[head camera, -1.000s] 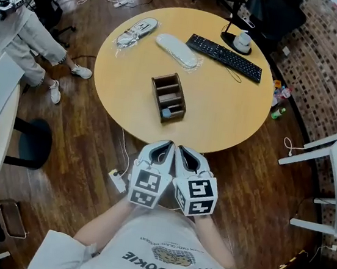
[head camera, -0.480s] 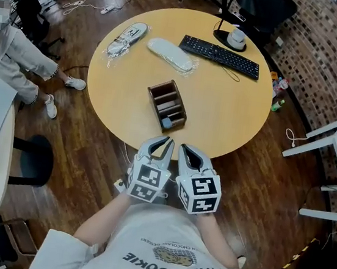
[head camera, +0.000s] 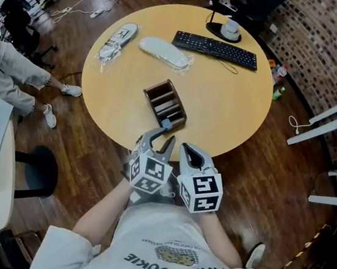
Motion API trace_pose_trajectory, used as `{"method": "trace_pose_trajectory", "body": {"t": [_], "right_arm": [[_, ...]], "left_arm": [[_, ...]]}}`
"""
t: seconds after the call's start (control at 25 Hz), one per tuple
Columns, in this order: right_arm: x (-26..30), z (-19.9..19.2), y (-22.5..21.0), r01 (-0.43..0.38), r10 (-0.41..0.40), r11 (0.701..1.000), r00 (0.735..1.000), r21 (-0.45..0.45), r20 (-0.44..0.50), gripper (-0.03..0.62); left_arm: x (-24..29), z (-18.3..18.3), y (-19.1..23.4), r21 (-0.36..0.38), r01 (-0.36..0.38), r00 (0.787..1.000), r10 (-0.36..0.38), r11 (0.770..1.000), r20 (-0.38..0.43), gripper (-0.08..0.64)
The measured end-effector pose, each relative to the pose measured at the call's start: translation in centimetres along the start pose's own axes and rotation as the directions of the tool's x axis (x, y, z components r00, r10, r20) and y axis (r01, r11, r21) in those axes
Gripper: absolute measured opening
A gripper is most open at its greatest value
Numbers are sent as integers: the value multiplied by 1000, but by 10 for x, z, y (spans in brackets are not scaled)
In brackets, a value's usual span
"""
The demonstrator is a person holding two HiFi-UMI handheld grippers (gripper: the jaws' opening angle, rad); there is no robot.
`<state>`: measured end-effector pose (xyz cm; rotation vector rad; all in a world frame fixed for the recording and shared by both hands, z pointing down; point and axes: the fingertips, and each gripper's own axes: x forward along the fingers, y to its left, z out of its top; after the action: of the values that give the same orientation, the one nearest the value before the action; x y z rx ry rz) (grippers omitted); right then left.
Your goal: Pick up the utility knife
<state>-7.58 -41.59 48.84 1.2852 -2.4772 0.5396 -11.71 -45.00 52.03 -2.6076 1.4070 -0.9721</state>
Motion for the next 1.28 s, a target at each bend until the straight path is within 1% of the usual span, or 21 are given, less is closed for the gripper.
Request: {"method": "trace_pose_trajectory", "body": {"t": [0.12, 0.36, 0.48, 0.64, 0.72, 0.8, 1.0, 1.28], "right_arm": [[2, -4, -4, 9, -9, 1000, 1000, 10, -6, -2], [1, -4, -8, 24, -24, 999, 1000, 42, -7, -2], [-1, -7, -13, 38, -37, 998, 999, 49, -8, -2], [-4, -9, -17, 42, -41, 997, 999, 70, -7, -2], [-5, -10, -18, 47, -47, 997, 999, 68, -8, -2], [-6, -10, -19, 53, -52, 996, 999, 67, -8, -2], [-11, -9, -21, 54, -53, 996, 999, 66, -5, -2], [-17, -8, -21, 33, -33, 998, 999, 53, -6, -2]], "left_arm": [[11, -4, 2, 70, 0, 1000, 1, 998, -18, 137], [30, -12, 8, 176, -6, 998, 18, 984, -66, 138], [39, -17, 7, 213, 4, 996, 15, 977, -88, 138], [48, -24, 5, 246, 10, 992, 21, 969, -124, 135], [49, -26, 7, 264, -5, 991, 39, 965, -126, 101], [49, -24, 11, 276, -22, 992, 56, 961, -115, 72], [47, -23, 11, 289, -29, 993, 60, 957, -100, 72], [39, -9, 10, 236, -48, 995, 66, 971, -72, 72]]}}
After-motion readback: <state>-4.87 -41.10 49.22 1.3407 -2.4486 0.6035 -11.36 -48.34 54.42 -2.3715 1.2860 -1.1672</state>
